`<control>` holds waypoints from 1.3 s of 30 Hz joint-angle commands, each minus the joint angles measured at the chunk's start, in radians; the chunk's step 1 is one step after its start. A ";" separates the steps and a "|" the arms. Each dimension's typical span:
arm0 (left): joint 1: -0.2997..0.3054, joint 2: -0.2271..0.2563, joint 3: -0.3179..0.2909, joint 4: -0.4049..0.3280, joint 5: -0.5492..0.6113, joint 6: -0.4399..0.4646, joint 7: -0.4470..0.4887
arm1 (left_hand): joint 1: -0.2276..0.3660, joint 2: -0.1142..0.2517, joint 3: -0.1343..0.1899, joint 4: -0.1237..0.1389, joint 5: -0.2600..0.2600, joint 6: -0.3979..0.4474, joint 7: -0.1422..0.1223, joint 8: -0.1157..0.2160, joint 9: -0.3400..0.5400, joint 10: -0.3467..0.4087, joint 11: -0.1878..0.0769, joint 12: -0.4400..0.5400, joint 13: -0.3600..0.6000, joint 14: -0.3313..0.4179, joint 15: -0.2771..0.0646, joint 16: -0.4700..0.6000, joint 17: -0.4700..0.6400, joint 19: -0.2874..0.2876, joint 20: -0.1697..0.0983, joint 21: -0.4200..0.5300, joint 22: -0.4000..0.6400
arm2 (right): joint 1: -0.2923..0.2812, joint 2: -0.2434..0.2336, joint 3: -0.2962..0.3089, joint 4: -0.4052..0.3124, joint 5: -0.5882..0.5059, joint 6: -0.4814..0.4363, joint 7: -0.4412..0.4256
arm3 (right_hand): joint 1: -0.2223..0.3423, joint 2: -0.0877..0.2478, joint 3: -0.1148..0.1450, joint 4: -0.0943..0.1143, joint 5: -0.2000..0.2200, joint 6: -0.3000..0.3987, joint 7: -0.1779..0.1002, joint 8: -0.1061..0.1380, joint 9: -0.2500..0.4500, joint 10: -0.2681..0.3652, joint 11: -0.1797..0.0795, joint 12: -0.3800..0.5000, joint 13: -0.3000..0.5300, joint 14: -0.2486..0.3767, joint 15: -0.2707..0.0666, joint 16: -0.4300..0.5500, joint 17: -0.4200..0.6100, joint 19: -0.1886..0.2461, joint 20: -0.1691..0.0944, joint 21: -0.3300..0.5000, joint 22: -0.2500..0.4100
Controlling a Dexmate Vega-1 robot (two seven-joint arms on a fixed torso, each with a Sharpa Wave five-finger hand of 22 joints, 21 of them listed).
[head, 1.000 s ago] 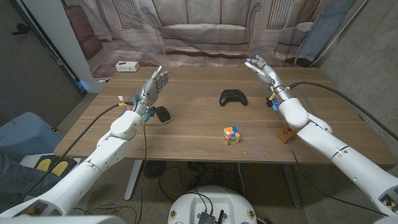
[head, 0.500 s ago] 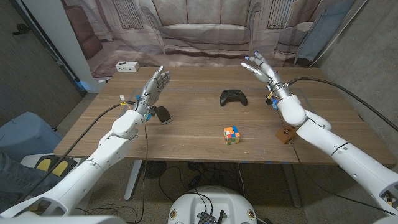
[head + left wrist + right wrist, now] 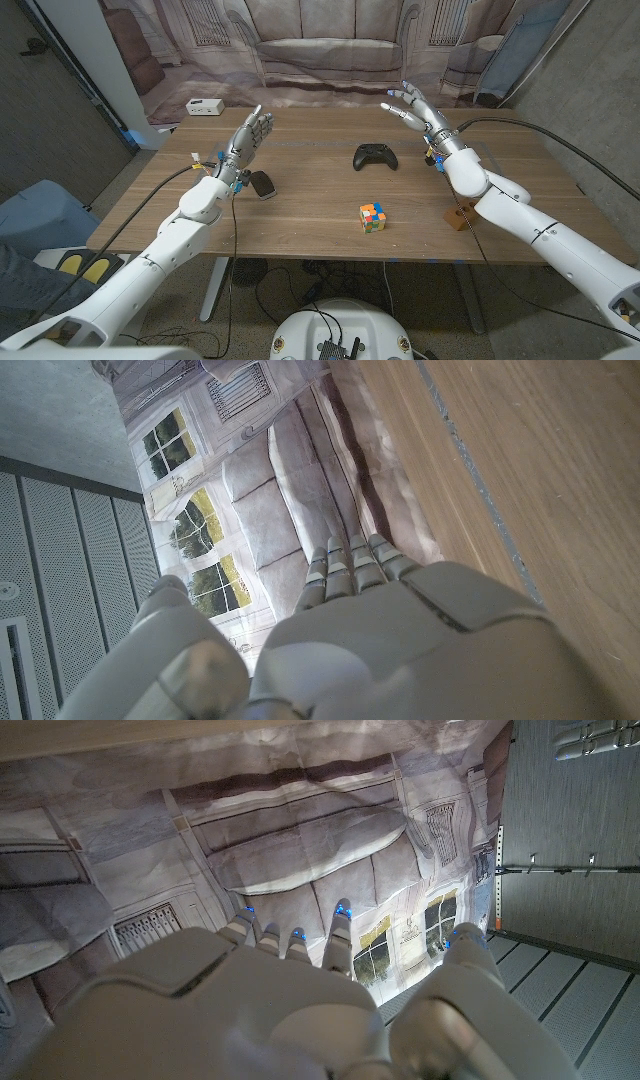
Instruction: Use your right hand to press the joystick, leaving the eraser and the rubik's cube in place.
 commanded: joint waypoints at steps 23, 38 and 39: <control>0.018 0.008 -0.012 -0.001 -0.013 -0.006 -0.001 | 0.007 0.005 -0.004 -0.006 -0.004 0.014 -0.006 -0.003 0.005 0.007 -0.003 -0.001 -0.005 0.009 -0.006 -0.005 0.006 0.002 0.008 -0.006 0.005 | 0.105 -0.014 -0.101 -0.011 -0.181 -0.106 0.084 | 0.023 0.023 0.014 -0.011 0.007 0.000 -0.008 0.003 0.002 -0.016 -0.003 0.008 0.002 -0.114 0.002 0.008 -0.002 -0.018 0.006 0.006 0.004; 0.015 0.008 -0.009 0.002 -0.016 0.002 -0.005 | 0.007 0.007 -0.004 -0.007 -0.004 0.016 -0.007 -0.004 0.005 0.005 -0.004 -0.002 -0.009 0.009 -0.006 -0.006 0.006 -0.001 0.011 -0.007 0.005 | 0.147 -0.032 -0.126 -0.041 -0.187 -0.172 0.204 | 0.030 0.028 0.018 -0.014 0.005 -0.010 -0.014 0.000 0.002 -0.020 -0.003 0.009 0.003 -0.115 0.005 0.009 -0.002 -0.029 0.015 0.005 0.004; 0.015 0.006 -0.009 0.002 -0.016 0.001 -0.002 | 0.007 0.007 -0.004 -0.007 -0.004 0.016 -0.007 -0.004 0.005 0.005 -0.004 -0.002 -0.009 0.009 -0.005 -0.006 0.006 -0.001 0.011 -0.007 0.005 | 0.150 -0.033 -0.129 -0.042 -0.191 -0.177 0.209 | 0.030 0.028 0.018 -0.014 0.005 -0.010 -0.013 0.000 0.002 -0.020 -0.004 0.009 0.003 -0.116 0.005 0.009 -0.002 -0.030 0.016 0.005 0.004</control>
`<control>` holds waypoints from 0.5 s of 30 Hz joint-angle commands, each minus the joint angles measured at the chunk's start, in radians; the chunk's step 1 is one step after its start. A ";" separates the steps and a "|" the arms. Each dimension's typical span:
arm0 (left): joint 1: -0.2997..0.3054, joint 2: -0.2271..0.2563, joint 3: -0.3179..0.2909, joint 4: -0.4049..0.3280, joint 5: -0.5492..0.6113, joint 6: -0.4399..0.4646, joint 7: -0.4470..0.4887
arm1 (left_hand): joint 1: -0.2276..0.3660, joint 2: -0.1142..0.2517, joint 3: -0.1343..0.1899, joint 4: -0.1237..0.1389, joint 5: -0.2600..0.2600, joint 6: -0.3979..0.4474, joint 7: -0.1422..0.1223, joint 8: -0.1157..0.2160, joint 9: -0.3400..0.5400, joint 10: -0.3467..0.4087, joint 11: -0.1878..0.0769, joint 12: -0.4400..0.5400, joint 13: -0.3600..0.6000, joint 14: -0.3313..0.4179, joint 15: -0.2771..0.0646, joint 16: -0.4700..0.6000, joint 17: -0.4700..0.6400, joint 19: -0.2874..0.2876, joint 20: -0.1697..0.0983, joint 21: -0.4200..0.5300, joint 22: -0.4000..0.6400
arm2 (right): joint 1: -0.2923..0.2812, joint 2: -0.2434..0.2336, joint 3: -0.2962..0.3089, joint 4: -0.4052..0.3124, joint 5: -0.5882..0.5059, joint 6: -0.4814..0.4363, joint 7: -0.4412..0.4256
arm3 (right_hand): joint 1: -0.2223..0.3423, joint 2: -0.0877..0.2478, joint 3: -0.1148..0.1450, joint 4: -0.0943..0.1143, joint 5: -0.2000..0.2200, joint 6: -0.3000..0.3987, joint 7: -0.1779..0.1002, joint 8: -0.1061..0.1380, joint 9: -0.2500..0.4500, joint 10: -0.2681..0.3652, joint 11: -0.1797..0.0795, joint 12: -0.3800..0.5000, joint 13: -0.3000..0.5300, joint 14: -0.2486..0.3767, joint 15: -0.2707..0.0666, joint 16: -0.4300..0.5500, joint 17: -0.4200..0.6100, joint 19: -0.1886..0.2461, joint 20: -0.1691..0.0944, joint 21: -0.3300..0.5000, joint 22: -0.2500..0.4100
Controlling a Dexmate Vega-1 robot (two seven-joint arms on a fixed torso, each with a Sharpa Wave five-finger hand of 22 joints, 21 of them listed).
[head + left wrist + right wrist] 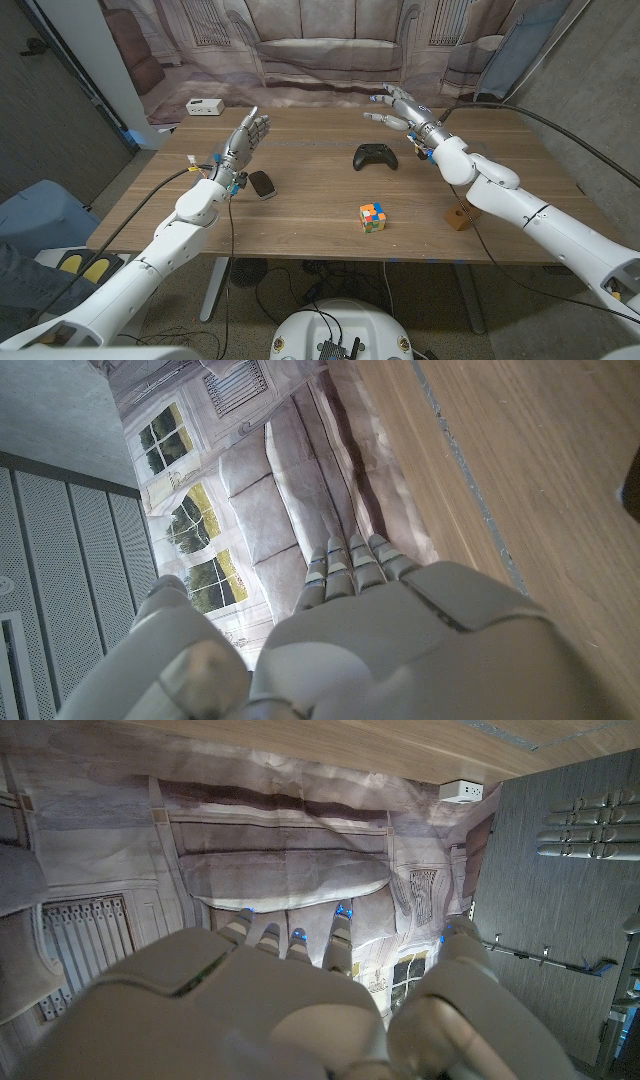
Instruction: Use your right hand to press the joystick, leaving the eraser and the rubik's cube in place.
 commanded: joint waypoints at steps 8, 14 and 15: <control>0.002 -0.015 0.006 0.012 -0.007 -0.005 -0.002 | 0.009 0.013 0.002 -0.004 -0.004 0.014 -0.003 -0.004 0.005 0.007 -0.006 -0.002 -0.003 0.004 0.001 -0.002 0.006 -0.002 0.013 -0.003 0.005 | 0.062 -0.026 -0.042 -0.022 -0.031 -0.065 0.134 | 0.007 0.005 0.009 -0.003 0.002 -0.024 -0.009 -0.007 0.003 -0.017 0.000 0.004 0.003 -0.120 0.005 0.010 0.003 -0.022 0.016 0.006 0.005; 0.010 -0.011 0.002 0.004 -0.009 0.001 0.007 | 0.010 0.016 0.003 -0.005 -0.004 0.014 -0.004 -0.004 0.005 0.006 -0.003 -0.002 -0.004 0.004 0.001 -0.003 0.006 -0.002 0.013 -0.003 0.005 | 0.072 -0.027 -0.052 -0.028 -0.044 -0.080 0.158 | 0.007 0.004 0.009 -0.003 -0.001 -0.049 -0.012 -0.012 0.003 -0.024 -0.001 0.004 0.003 -0.125 0.007 0.009 0.003 -0.026 0.029 0.008 0.005; 0.013 -0.010 0.001 -0.001 -0.009 0.005 0.012 | 0.011 0.016 0.003 -0.005 -0.004 0.014 -0.004 -0.004 0.005 0.006 -0.003 -0.002 -0.004 0.004 0.000 -0.003 0.006 -0.002 0.013 -0.003 0.005 | 0.073 -0.026 -0.052 -0.029 -0.044 -0.083 0.159 | 0.007 0.004 0.009 -0.003 -0.002 -0.064 -0.012 -0.015 0.003 -0.027 -0.002 0.004 0.003 -0.126 0.007 0.010 0.003 -0.026 0.038 0.008 0.005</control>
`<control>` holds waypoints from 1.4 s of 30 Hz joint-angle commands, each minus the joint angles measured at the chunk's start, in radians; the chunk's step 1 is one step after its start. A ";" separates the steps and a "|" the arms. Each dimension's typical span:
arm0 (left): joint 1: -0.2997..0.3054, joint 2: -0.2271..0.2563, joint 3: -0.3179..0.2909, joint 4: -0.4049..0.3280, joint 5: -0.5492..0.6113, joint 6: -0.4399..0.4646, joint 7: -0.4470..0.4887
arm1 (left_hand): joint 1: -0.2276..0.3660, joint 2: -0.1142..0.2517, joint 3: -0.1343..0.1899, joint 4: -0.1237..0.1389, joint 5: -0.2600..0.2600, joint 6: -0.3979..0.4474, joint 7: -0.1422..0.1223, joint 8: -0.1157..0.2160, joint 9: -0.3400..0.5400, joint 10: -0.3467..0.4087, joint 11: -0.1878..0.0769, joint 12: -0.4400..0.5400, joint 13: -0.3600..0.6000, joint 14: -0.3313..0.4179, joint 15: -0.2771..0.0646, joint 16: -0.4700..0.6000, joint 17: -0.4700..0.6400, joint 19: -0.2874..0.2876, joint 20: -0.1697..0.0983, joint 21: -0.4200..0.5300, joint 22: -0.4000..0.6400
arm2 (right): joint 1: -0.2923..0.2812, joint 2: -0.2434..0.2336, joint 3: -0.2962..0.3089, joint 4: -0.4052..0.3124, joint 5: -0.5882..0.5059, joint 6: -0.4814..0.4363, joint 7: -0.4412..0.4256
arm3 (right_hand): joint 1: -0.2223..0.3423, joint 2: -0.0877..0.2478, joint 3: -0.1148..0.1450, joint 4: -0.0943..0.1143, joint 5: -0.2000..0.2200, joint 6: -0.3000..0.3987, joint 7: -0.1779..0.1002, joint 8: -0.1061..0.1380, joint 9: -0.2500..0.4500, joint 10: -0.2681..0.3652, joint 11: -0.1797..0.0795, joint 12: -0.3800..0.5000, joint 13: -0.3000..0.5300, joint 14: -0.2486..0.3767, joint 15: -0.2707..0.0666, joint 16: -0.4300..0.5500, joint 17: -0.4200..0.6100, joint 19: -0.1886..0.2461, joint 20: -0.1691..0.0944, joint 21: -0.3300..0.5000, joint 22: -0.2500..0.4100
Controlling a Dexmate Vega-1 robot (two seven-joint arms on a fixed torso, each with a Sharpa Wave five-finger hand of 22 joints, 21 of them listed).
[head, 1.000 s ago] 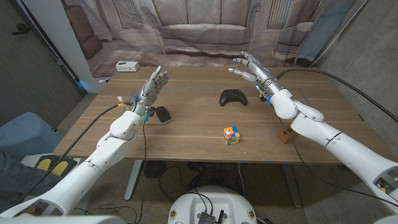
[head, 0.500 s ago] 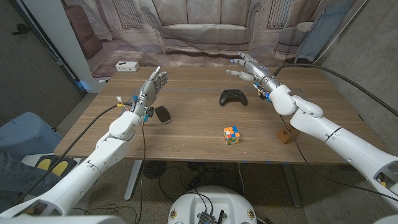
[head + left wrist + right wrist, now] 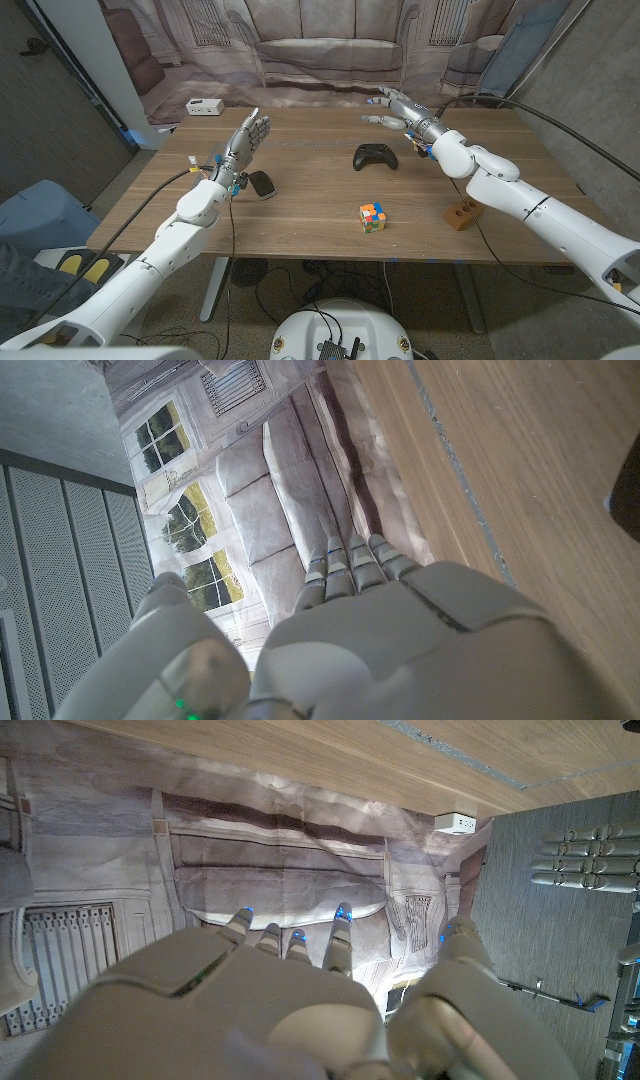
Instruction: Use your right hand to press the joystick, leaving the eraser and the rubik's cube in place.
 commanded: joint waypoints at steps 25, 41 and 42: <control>0.025 0.012 -0.014 -0.037 0.000 0.005 0.023 | 0.015 0.028 0.015 -0.011 -0.006 0.021 -0.004 -0.002 0.005 0.001 0.004 -0.003 -0.005 0.001 0.003 -0.005 0.005 0.001 0.010 -0.004 0.005 | 0.095 0.014 -0.086 0.026 -0.096 -0.029 0.130 | 0.003 0.004 0.004 0.004 -0.007 -0.085 -0.031 -0.004 0.003 -0.058 -0.002 0.001 0.005 -0.155 0.016 0.009 0.005 -0.035 0.081 0.011 0.005; 0.020 0.012 -0.005 -0.050 -0.006 0.023 0.014 | 0.019 0.033 0.017 -0.014 -0.008 0.030 -0.002 -0.001 0.005 0.007 0.004 -0.001 -0.007 0.004 0.006 -0.004 0.005 -0.002 0.009 -0.005 0.005 | 0.124 0.026 -0.092 0.046 -0.064 -0.043 0.210 | 0.000 0.009 0.005 0.007 -0.008 -0.030 -0.031 0.018 0.003 -0.061 0.000 0.006 0.006 -0.158 0.017 0.012 0.006 -0.030 0.080 0.014 0.005; 0.021 0.013 -0.007 -0.053 -0.005 0.024 0.017 | 0.019 0.033 0.017 -0.014 -0.008 0.031 -0.002 -0.001 0.005 0.007 0.004 -0.001 -0.007 0.004 0.006 -0.004 0.005 -0.002 0.009 -0.005 0.005 | 0.125 0.028 -0.092 0.050 -0.059 -0.043 0.211 | -0.001 0.009 0.005 0.007 -0.008 -0.027 -0.032 0.019 0.003 -0.062 0.000 0.006 0.006 -0.158 0.017 0.013 0.006 -0.030 0.080 0.015 0.005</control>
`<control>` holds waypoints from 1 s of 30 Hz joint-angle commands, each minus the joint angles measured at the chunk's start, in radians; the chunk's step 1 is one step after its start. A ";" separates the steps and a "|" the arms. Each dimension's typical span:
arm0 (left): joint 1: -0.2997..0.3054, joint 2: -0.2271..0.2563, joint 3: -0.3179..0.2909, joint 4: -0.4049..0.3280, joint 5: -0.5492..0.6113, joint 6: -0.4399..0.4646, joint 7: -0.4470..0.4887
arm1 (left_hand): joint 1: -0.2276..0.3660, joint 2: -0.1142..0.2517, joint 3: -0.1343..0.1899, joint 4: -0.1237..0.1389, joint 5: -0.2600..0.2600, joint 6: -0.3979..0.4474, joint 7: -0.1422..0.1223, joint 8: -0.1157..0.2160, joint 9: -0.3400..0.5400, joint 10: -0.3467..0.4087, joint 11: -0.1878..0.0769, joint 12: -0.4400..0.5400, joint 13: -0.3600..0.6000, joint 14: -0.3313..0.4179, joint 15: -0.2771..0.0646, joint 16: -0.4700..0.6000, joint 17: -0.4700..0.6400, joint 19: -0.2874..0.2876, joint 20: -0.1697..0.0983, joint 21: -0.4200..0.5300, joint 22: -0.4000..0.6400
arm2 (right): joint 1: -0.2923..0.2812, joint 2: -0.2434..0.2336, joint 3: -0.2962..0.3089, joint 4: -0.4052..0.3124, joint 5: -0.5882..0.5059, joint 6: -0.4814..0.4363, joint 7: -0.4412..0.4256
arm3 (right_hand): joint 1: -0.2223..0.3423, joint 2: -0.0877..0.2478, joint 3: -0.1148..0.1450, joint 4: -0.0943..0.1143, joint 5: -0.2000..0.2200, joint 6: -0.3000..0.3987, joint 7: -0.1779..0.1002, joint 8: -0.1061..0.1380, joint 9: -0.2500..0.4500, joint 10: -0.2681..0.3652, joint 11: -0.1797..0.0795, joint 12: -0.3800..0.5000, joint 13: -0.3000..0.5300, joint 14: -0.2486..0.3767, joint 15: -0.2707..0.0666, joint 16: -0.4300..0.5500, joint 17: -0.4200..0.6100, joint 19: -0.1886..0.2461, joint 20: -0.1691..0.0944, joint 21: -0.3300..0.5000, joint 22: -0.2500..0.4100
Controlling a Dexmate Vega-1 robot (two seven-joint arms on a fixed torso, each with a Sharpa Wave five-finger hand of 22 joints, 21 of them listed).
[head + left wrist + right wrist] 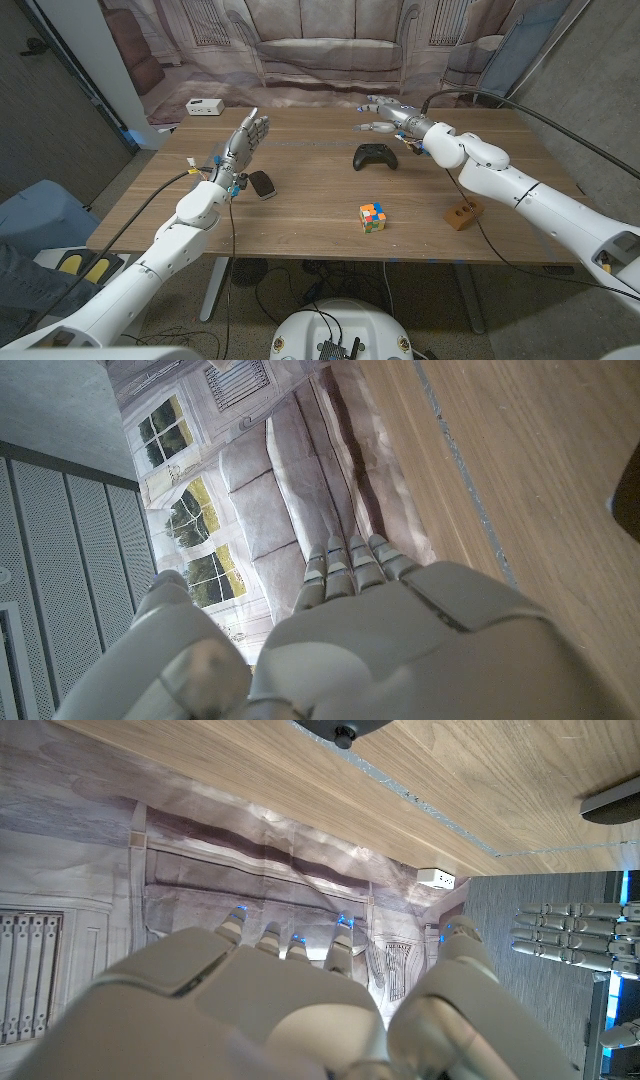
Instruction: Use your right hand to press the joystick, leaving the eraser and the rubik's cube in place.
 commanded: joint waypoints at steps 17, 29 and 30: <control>0.005 0.013 -0.005 -0.022 -0.009 0.015 -0.007 | 0.006 0.009 0.007 -0.007 -0.005 0.014 0.014 0.000 0.005 0.016 0.010 0.002 0.000 0.012 0.009 0.003 0.005 0.009 0.007 -0.001 0.005 | 0.051 0.035 -0.036 0.041 0.029 -0.050 0.080 | -0.008 0.016 0.005 0.011 -0.005 0.095 0.005 0.029 0.004 -0.031 0.020 0.014 0.006 -0.153 0.016 0.011 0.003 -0.030 0.007 0.007 0.005; 0.016 0.009 -0.006 -0.027 -0.006 0.006 0.000 | 0.006 0.010 0.007 -0.010 -0.007 0.012 0.034 -0.004 0.005 0.019 0.019 0.002 -0.002 0.014 0.013 0.002 0.005 0.014 -0.004 0.000 0.006 | 0.077 0.042 -0.062 0.067 0.019 -0.058 0.103 | -0.009 0.016 0.005 0.011 -0.005 0.099 0.002 0.027 0.004 -0.033 0.019 0.014 0.006 -0.154 0.016 0.011 0.004 -0.036 0.007 0.004 0.005; 0.016 0.009 -0.006 -0.027 -0.006 0.006 0.001 | 0.007 0.011 0.007 -0.011 -0.008 0.012 0.035 -0.004 0.005 0.017 0.026 0.002 -0.002 0.014 0.016 0.002 0.005 0.021 -0.015 0.003 0.006 | 0.078 0.042 -0.062 0.067 0.019 -0.058 0.103 | -0.009 0.016 0.005 0.011 -0.005 0.099 0.002 0.027 0.004 -0.034 0.019 0.013 0.006 -0.154 0.016 0.011 0.004 -0.037 0.007 0.004 0.005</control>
